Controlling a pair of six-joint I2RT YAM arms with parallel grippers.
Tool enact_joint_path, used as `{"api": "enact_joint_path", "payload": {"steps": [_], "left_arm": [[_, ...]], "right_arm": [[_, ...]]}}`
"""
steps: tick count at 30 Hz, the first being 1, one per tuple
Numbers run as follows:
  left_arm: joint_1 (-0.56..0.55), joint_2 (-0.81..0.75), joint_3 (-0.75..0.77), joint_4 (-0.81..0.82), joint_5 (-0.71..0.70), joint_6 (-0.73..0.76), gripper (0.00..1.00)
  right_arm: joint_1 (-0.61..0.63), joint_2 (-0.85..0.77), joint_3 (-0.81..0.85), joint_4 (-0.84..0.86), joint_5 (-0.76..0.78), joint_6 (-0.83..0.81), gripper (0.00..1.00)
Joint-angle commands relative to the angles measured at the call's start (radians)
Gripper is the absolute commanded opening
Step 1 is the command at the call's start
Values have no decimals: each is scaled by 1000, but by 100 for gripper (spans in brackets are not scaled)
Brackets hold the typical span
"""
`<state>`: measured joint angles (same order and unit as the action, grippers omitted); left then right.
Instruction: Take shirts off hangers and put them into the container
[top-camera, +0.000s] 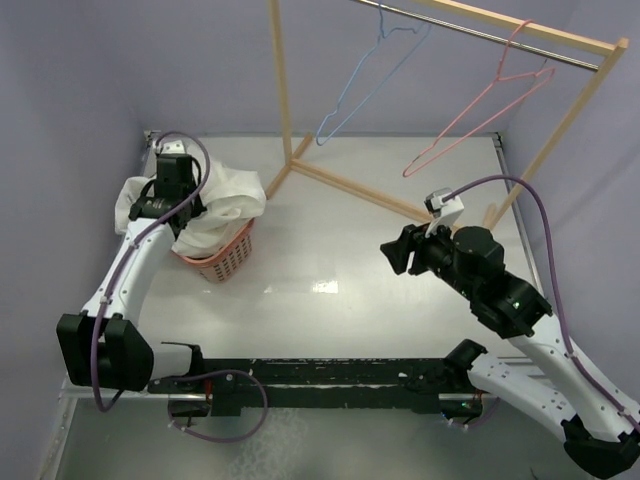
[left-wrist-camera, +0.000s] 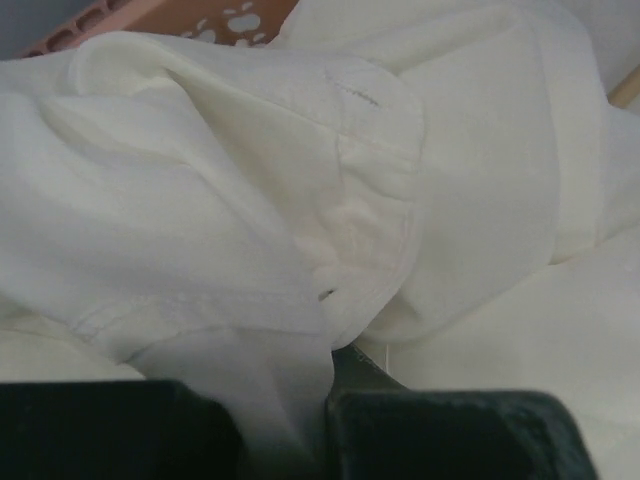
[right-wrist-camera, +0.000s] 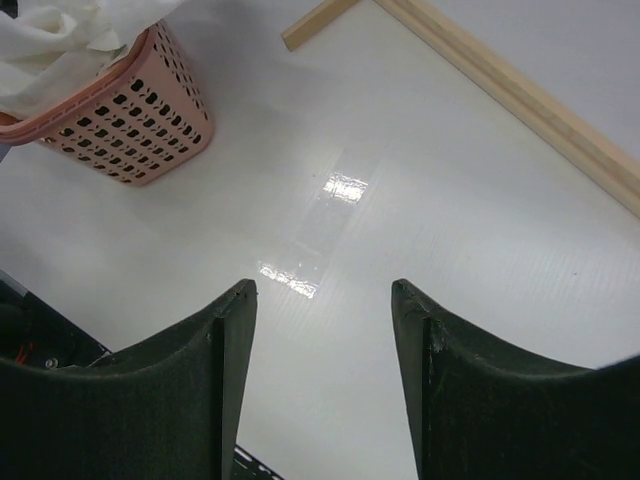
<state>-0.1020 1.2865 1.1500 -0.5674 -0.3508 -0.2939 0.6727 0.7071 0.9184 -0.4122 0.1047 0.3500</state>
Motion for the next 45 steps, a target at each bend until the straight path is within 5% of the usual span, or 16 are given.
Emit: {"api": "enact_joint_path", "payload": {"steps": [1,14,20,29,34,37,41,45], "left_arm": [[78,68,-18,-41,108,-205,14],[88,184,-249,13,329,-464,12],[88,152,-238,-12,270,-466,13],[88,53,-66,-134,114,-308,38],[88,-26,42,-178,47,-242,61],[88,-75,104,-185,49,-216,65],[88,-152,140,-153,181,-216,65],[87,-234,62,-7,503,-192,65]], "right_arm": [[-3,-16,-16,31,-6,20,59],[-2,-37,-44,42,7,29,59],[-3,-42,-39,9,7,30,59],[-5,-21,-37,40,1,32,59],[-3,3,-28,64,-15,40,59],[-3,18,-16,60,-20,43,59],[-2,25,-10,61,-24,47,59],[-4,35,-29,93,-48,50,60]]}}
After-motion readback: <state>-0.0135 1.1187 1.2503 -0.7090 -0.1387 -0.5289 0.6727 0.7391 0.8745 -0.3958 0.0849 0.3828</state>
